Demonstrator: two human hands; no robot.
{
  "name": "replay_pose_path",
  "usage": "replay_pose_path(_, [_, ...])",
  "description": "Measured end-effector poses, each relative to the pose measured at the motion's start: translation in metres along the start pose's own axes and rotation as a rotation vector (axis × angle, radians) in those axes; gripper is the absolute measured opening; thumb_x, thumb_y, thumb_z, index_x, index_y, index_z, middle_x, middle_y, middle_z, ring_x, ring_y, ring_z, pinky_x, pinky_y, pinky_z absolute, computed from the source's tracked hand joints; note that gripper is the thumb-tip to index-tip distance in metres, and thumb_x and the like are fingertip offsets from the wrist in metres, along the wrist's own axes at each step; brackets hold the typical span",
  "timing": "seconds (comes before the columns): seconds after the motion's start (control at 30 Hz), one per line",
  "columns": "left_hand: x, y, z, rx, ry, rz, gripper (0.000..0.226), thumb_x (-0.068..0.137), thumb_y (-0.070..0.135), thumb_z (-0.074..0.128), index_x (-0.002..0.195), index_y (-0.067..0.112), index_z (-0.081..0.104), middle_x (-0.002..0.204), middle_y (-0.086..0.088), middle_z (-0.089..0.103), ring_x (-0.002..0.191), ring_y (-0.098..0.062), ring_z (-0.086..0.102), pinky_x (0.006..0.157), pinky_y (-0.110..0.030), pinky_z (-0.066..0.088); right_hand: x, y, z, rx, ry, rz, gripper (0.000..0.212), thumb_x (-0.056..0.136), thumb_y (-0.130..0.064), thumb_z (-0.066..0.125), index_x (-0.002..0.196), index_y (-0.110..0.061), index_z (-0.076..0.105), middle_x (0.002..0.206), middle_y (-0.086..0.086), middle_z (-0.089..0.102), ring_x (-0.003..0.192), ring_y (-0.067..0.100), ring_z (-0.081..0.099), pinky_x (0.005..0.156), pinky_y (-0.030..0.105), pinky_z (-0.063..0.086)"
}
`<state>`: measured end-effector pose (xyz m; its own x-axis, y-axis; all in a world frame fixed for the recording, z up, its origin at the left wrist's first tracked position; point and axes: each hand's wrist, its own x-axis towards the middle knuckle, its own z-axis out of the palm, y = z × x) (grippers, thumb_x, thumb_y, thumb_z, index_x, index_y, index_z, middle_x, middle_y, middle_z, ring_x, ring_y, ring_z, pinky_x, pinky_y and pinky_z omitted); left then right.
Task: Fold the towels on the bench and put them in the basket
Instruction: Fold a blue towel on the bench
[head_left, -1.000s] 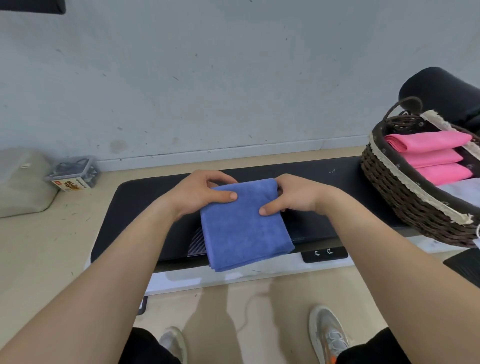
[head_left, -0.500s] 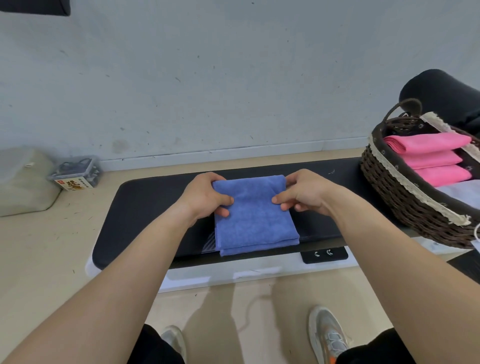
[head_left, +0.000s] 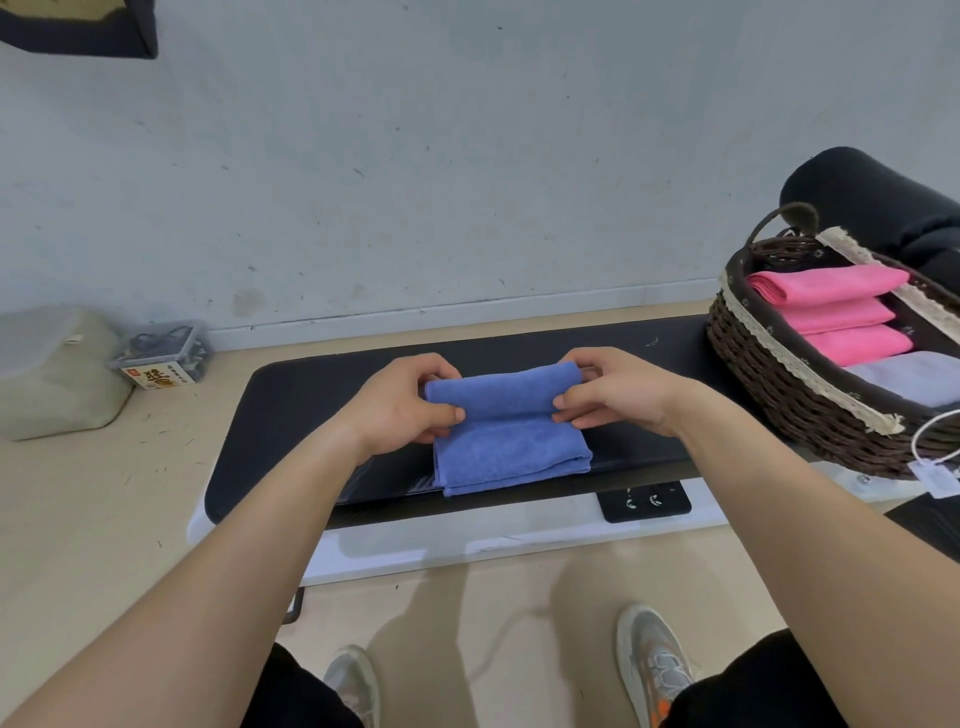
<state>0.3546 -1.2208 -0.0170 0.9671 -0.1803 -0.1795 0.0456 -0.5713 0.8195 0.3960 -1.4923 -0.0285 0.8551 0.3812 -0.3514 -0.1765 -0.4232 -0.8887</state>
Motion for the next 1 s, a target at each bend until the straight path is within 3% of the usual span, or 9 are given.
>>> replay_pose_path(0.17, [-0.016,-0.007,0.008,0.184,0.006,0.150,0.020,0.082,0.021,0.076,0.088,0.036,0.064,0.100,0.017,0.065,0.092,-0.008,0.066,0.089,-0.039,0.056,-0.016,0.012,-0.007,-0.090,-0.009,-0.142,0.023,0.085,0.002,0.069,0.102,-0.012,0.065,0.110,0.004,0.072,0.104,0.020,0.070,0.094,0.035,0.055])
replay_pose_path(0.3, [-0.022,-0.014,0.021,0.377,0.021,0.272,0.021,0.083,0.027,0.075,0.091,0.042,0.063,0.113,0.019,0.054,0.097,-0.007,0.060,0.090,-0.030,0.051,-0.026,0.020,-0.007,-0.212,-0.005,-0.162,0.033,0.080,0.007,0.066,0.099,-0.020,0.064,0.137,-0.006,0.059,0.111,0.010,0.067,0.103,0.036,0.048])
replay_pose_path(0.4, [-0.022,-0.019,0.029,0.485,0.053,0.314,0.020,0.087,0.029,0.071,0.099,0.042,0.061,0.120,0.022,0.048,0.094,-0.008,0.058,0.086,-0.024,0.048,-0.034,0.019,-0.001,-0.321,0.021,-0.168,0.034,0.075,-0.007,0.060,0.094,-0.035,0.064,0.142,-0.011,0.054,0.121,0.008,0.060,0.106,0.038,0.047])
replay_pose_path(0.53, [-0.019,-0.024,0.042,0.628,0.128,0.363,0.020,0.091,0.032,0.065,0.107,0.042,0.059,0.125,0.020,0.045,0.079,-0.015,0.058,0.076,-0.026,0.049,-0.039,0.006,0.015,-0.668,0.247,-0.178,0.010,0.087,-0.029,0.053,0.088,-0.034,0.062,0.124,-0.014,0.063,0.102,0.011,0.058,0.089,0.038,0.050])
replay_pose_path(0.6, [-0.016,-0.024,0.046,0.685,0.160,0.372,0.021,0.092,0.031,0.064,0.110,0.040,0.058,0.129,0.016,0.045,0.076,-0.020,0.057,0.073,-0.032,0.052,-0.038,-0.001,0.026,-0.962,0.448,-0.272,0.020,0.092,-0.040,0.047,0.083,-0.031,0.062,0.107,-0.012,0.064,0.095,0.018,0.053,0.076,0.036,0.048])
replay_pose_path(0.7, [-0.011,-0.025,0.050,0.737,0.192,0.382,0.024,0.091,0.030,0.063,0.114,0.037,0.058,0.131,0.013,0.046,0.075,-0.024,0.059,0.071,-0.036,0.054,-0.032,-0.004,0.045,-1.153,0.529,-0.407,0.034,0.097,-0.043,0.040,0.109,-0.025,0.066,0.122,-0.007,0.063,0.106,0.022,0.055,0.085,0.037,0.044])
replay_pose_path(0.8, [-0.008,-0.029,0.046,0.750,0.185,0.386,0.025,0.090,0.034,0.062,0.114,0.038,0.057,0.132,0.016,0.046,0.075,-0.021,0.061,0.069,-0.035,0.053,-0.024,0.012,0.052,-1.258,0.335,-0.309,0.055,0.103,-0.049,0.028,0.151,-0.024,0.037,0.158,-0.002,0.036,0.141,0.021,0.037,0.114,0.041,0.030])
replay_pose_path(0.9, [-0.010,-0.025,0.041,0.787,0.171,0.376,0.025,0.087,0.049,0.059,0.111,0.041,0.057,0.131,0.023,0.047,0.084,-0.014,0.063,0.072,-0.031,0.050,-0.020,0.030,0.048,-1.254,0.258,-0.254,0.062,0.104,-0.051,0.019,0.159,-0.025,0.010,0.166,0.001,0.014,0.152,0.021,0.015,0.122,0.041,0.014])
replay_pose_path(1.0, [-0.006,-0.010,0.042,0.869,0.269,0.308,0.028,0.088,0.062,0.047,0.091,0.039,0.063,0.111,0.023,0.058,0.091,-0.008,0.054,0.074,-0.032,0.046,-0.018,0.039,0.055,-1.258,0.261,-0.252,0.066,0.102,-0.053,0.012,0.160,-0.022,0.002,0.167,0.005,0.006,0.153,0.024,0.006,0.122,0.042,0.010])
